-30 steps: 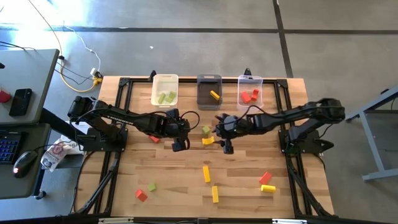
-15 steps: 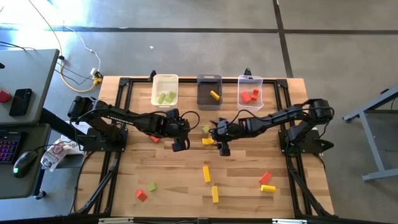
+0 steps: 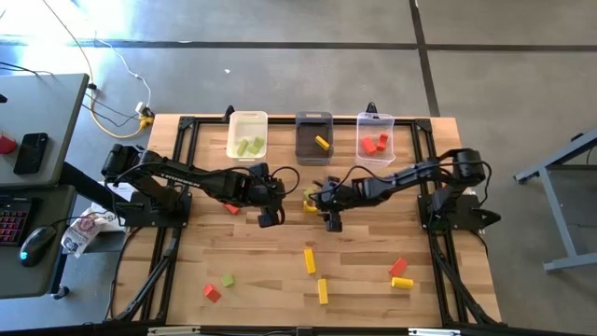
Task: Sort & place blocks by color
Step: Put the orange block into the transparent bin, then put the yellow block into the black bin
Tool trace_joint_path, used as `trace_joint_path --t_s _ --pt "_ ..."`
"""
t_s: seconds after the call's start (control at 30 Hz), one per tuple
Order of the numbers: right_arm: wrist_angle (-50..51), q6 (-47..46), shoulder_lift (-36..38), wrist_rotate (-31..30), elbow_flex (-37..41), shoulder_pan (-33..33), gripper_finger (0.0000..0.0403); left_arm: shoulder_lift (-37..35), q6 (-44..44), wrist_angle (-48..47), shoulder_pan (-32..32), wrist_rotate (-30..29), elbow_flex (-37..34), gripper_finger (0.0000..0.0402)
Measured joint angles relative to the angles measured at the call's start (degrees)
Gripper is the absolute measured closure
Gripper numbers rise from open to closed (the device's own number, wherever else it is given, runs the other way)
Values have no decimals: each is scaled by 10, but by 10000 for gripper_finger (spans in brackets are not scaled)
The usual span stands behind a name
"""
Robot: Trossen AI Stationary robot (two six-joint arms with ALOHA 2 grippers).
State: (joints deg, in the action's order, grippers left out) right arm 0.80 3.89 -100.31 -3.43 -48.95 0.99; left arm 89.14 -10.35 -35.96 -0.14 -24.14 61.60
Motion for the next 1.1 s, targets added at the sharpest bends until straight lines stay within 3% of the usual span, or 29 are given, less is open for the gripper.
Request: trace_joint_path --t_s 0.6,0.73,0.97,1.1 --pt "-19 -29 -10 -20 0 -6 182 0 0 0 0 0 0 195" --pt "-17 -51 -10 -20 0 -7 212 0 0 1 0 0 0 195" --pt "-11 -80 -9 -9 0 -7 299 0 0 0 0 0 0 195" --pt "-10 -80 -9 -8 0 -7 300 0 0 0 0 0 0 195"
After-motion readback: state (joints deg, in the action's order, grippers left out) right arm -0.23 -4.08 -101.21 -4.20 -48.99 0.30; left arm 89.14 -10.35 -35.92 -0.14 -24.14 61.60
